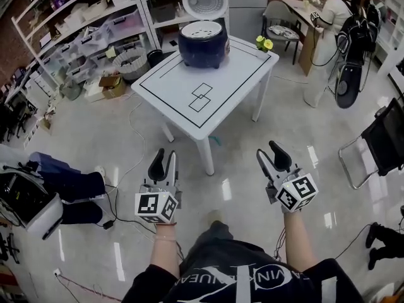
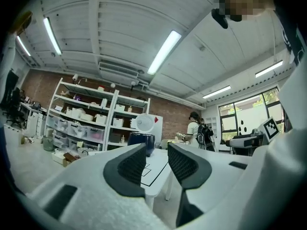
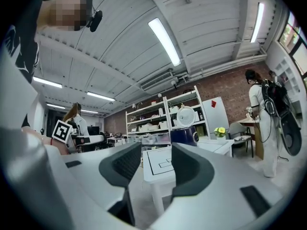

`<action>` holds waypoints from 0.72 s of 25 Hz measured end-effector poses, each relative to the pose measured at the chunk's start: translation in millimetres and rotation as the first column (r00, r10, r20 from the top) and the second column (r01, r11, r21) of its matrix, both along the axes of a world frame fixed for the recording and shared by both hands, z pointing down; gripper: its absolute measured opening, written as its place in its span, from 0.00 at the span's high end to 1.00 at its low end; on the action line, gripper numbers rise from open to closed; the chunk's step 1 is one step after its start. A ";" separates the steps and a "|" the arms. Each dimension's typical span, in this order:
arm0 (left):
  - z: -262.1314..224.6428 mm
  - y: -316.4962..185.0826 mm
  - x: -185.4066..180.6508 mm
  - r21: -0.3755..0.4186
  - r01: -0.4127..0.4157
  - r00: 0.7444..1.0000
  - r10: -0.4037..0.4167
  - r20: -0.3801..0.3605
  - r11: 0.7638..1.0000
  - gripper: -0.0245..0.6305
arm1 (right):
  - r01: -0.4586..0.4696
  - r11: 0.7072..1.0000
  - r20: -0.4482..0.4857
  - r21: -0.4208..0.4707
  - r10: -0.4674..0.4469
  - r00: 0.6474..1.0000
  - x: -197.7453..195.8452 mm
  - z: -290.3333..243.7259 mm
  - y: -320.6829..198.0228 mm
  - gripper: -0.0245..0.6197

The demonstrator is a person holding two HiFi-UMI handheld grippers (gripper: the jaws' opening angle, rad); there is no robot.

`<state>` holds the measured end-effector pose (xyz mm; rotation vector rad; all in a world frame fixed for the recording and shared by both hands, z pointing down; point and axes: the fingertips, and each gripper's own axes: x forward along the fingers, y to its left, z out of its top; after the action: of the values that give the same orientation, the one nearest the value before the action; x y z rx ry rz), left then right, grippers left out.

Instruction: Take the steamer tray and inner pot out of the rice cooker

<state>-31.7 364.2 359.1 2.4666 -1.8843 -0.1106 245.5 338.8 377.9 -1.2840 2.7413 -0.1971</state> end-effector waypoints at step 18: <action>11.2 -178.2 -70.9 -0.006 -0.047 0.999 0.047 -0.011 0.999 0.78 | -0.010 1.000 -0.008 -0.011 0.010 1.000 -82.7 15.1 -168.3 0.68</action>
<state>-102.6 186.0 370.3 2.4990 -1.8188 -0.1167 162.8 170.5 393.1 -1.3040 2.7435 -0.2062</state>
